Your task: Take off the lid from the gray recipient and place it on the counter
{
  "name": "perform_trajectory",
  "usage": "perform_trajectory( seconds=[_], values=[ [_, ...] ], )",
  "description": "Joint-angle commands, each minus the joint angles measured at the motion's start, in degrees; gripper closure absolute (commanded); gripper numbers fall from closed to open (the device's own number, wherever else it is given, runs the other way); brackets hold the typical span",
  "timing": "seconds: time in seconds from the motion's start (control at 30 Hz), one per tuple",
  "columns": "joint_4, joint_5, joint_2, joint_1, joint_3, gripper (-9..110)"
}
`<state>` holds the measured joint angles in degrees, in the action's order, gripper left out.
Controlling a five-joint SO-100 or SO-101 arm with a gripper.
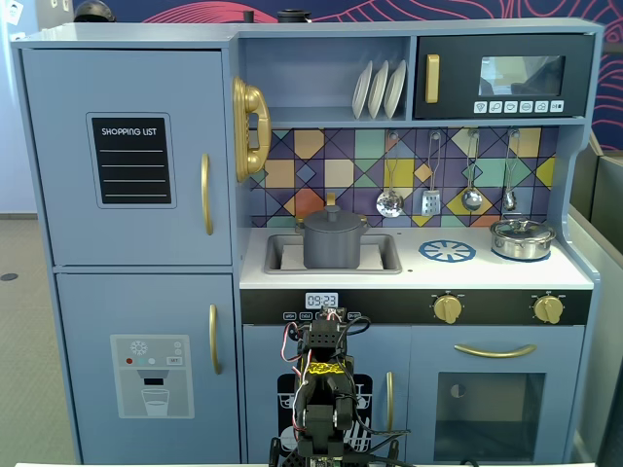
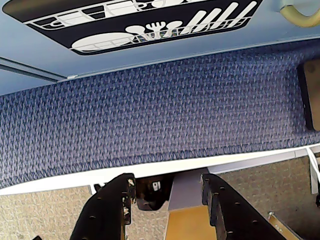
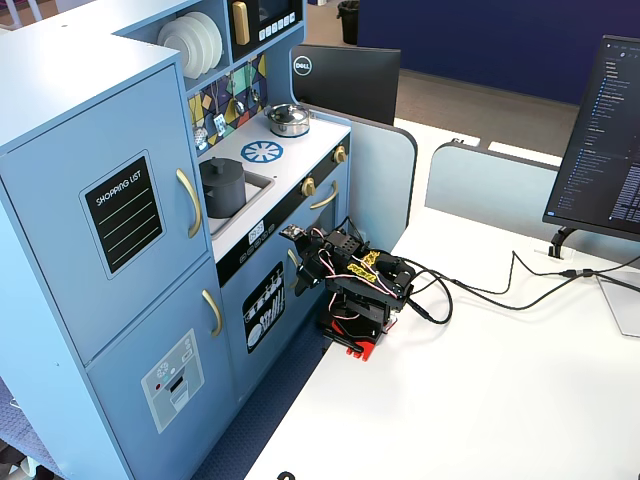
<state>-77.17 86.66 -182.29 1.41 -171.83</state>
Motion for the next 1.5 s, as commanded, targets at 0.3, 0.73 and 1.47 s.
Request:
perform_trajectory(
  seconds=[0.3, 0.73, 1.47],
  values=[
    [-10.55, 2.2, 0.09, -3.43, -0.18, 101],
    [27.51, 5.45, 11.16, 0.26, 23.2, 102],
    [66.09, 6.77, 27.25, 1.32, 43.07, 84]
  ],
)
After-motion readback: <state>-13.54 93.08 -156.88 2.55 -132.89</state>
